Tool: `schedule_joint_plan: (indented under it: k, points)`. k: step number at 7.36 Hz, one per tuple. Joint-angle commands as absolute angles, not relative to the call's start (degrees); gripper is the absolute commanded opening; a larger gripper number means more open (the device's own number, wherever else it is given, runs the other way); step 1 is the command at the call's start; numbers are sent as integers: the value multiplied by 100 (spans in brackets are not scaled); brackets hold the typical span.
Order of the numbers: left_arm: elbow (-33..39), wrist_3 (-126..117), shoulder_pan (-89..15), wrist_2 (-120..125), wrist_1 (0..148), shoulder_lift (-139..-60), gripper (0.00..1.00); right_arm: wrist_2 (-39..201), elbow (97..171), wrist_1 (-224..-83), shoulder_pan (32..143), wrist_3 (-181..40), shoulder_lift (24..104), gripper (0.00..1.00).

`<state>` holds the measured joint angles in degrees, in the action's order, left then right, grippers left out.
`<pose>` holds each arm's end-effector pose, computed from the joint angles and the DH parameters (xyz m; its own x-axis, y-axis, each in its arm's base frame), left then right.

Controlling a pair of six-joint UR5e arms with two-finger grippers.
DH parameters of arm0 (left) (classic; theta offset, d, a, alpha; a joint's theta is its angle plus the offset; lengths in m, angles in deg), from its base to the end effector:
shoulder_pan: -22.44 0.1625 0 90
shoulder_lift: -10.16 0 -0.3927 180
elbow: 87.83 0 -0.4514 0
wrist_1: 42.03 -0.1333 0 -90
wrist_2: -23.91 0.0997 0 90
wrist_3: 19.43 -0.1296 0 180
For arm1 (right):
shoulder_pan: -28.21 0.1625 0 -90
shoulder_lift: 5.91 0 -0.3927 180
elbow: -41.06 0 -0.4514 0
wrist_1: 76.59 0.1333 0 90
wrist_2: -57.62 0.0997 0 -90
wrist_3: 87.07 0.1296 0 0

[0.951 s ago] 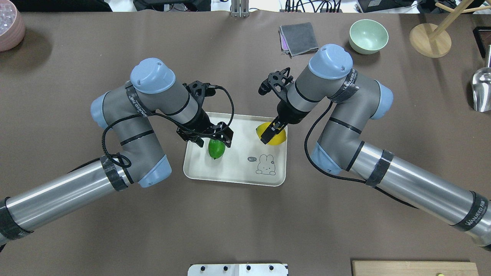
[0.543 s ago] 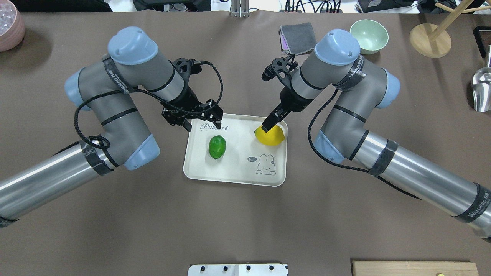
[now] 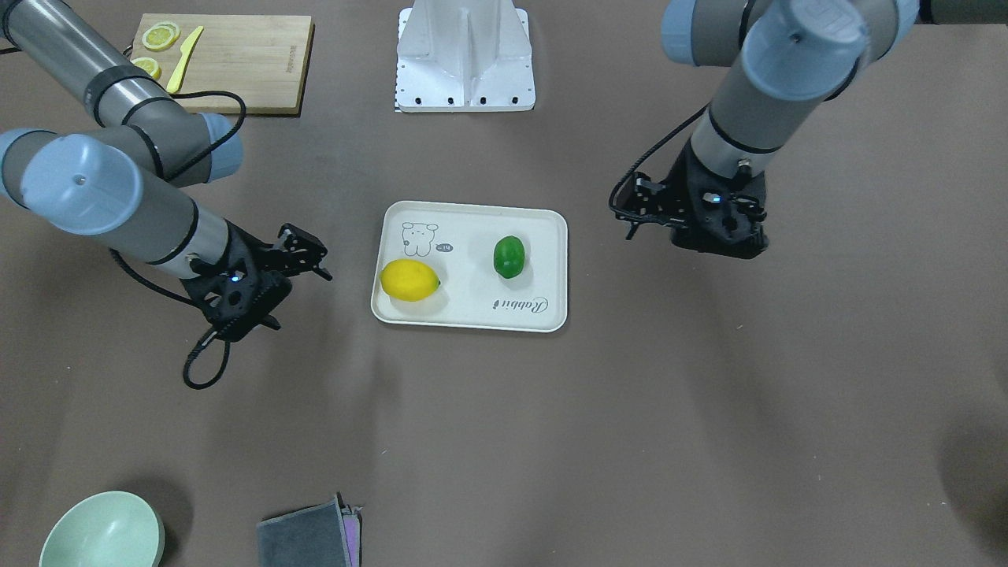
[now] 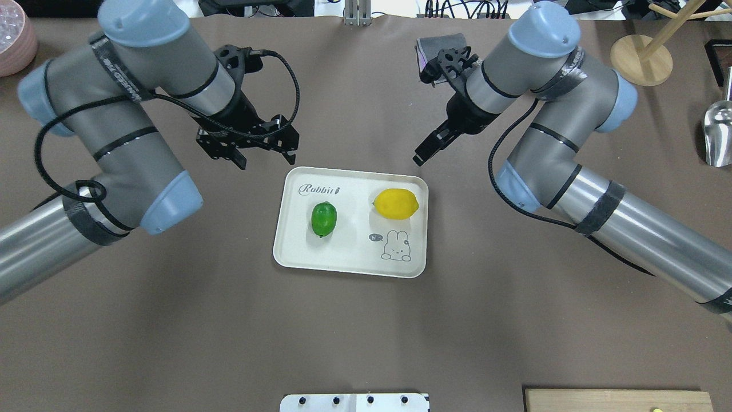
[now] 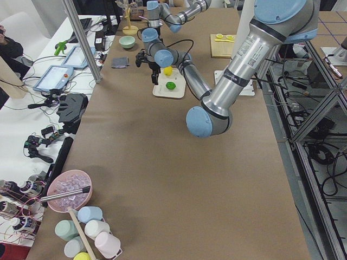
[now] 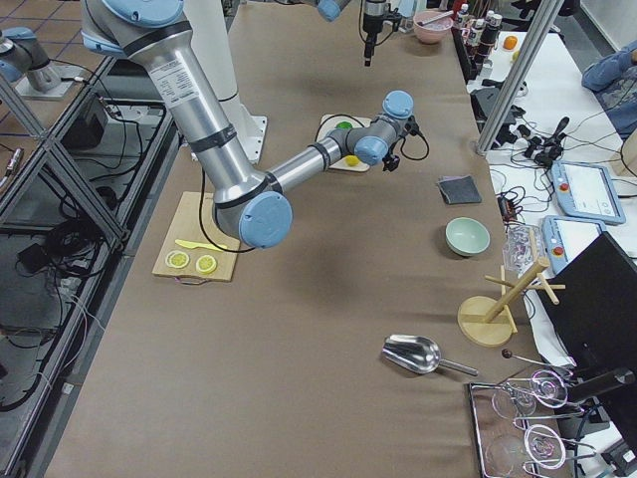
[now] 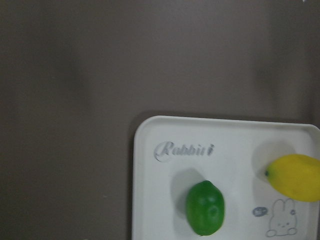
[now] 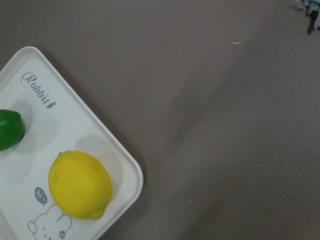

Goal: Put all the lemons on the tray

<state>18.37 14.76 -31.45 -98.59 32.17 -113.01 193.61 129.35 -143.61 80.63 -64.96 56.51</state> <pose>0.3330 -0.5645 0.1846 0.6947 0.2314 -0.6810 -0.1217 0.9710 0.2058 -0.4082 -0.5961 0.2978 0.3552 -0.5939 0.7219 0.2889 0.8042 0.5195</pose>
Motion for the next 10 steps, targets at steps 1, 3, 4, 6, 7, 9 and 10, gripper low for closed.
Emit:
schedule_joint_plan:
  k: [1,3,4,6,7,9,10]
  points:
    - [1932,108,-4395,-9430,2773,-10320,98,19376,13203,-14400,8541,-6448,6517,99]
    - [1870,-535,-5241,-9474,3179,-9412,98,19297,13238,-14409,8954,-6448,7193,99]
    - [1922,-685,-5575,-9700,3171,-9112,98,19297,13221,-14496,9217,-6430,7405,99]
    - [2027,-1315,-6208,-10534,3267,-8252,98,19306,13168,-15617,9736,-6517,7451,99]
    - [2150,-1371,-6412,-10651,3703,-7734,98,19280,13090,-15648,9964,-6562,7512,99]
    - [1994,-1756,-6763,-10939,4618,-6915,98,19245,12573,-15883,10570,-7138,7338,99]
    - [1766,-1880,-6948,-10985,4665,-6894,98,19062,12431,-16390,10869,-7716,7154,99]
